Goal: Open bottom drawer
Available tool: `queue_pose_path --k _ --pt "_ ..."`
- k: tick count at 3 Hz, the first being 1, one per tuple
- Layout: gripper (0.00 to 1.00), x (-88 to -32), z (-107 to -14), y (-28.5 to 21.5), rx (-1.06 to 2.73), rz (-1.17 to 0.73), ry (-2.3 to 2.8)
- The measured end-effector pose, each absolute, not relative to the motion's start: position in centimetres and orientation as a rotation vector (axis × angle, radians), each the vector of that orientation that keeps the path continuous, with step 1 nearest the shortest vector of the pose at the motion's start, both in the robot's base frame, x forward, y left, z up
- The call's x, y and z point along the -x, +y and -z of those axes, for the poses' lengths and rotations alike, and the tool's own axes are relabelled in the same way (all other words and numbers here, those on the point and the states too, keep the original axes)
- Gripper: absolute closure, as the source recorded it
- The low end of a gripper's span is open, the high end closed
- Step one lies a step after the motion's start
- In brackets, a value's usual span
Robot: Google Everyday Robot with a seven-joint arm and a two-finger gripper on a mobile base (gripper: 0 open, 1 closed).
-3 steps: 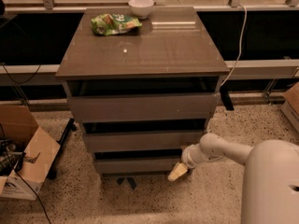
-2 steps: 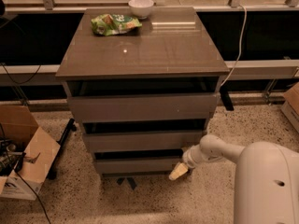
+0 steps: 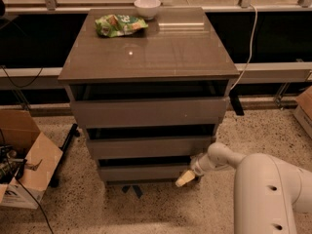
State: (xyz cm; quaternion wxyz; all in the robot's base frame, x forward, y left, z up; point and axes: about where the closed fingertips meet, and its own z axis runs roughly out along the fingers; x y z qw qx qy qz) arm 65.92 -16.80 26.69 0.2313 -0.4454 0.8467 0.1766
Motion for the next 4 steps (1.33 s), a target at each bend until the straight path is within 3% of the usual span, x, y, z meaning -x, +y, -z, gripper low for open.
queue_pose_path --k 4 --pt "0.00 -67.6 -24.2 -16.3 1.193 -0.509 2.329"
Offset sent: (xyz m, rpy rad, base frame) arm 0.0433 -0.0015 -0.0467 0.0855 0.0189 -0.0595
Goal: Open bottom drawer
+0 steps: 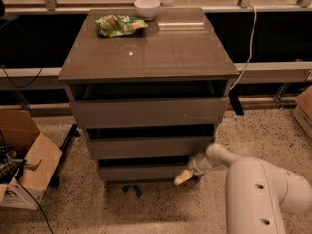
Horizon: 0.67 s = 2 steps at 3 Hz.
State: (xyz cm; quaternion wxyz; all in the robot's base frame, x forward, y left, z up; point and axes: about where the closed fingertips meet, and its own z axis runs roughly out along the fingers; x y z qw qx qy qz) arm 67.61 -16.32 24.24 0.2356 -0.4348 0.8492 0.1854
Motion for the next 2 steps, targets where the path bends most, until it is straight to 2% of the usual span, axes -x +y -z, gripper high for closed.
queue_pose_path --k 2 --pt "0.00 -69.0 -17.7 -15.1 1.154 -0.550 2.371"
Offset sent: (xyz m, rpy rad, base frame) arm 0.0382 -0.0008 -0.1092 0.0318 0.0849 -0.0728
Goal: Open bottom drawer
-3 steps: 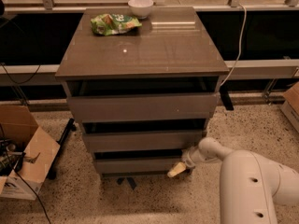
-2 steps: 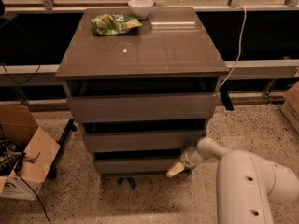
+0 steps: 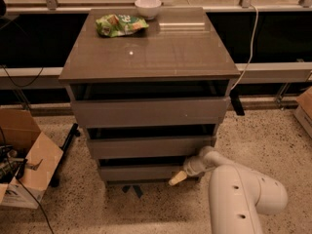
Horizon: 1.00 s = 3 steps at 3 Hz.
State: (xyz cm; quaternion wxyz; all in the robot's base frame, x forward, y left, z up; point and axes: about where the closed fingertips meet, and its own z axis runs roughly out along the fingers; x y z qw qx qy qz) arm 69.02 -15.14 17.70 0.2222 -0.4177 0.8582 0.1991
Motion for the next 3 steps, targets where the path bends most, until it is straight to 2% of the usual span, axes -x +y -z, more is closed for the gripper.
queue_pose_path --k 3 --pt "0.77 -69.1 -18.8 -15.5 1.137 -0.555 2.383"
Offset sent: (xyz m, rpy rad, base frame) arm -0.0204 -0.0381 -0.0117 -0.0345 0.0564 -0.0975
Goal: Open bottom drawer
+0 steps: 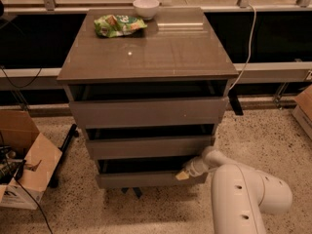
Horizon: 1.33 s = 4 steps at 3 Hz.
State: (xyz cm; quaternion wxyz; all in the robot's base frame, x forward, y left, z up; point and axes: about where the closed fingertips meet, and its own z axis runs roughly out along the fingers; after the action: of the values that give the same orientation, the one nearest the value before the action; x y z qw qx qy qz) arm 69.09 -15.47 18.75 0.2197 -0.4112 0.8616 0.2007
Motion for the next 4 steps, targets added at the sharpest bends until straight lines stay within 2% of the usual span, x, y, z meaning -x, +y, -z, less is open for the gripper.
queue_pose_path --k 1,2,3,4 --pt "0.62 -69.1 -18.9 -15.5 1.137 -0.555 2.383" --pt "0.38 -69.1 -18.9 -15.5 1.138 -0.555 2.384" --pt "0.15 -65.9 -18.1 -16.7 1.186 -0.555 2.480" --pt "0.00 -66.0 -18.1 -16.7 1.187 -0.554 2.480"
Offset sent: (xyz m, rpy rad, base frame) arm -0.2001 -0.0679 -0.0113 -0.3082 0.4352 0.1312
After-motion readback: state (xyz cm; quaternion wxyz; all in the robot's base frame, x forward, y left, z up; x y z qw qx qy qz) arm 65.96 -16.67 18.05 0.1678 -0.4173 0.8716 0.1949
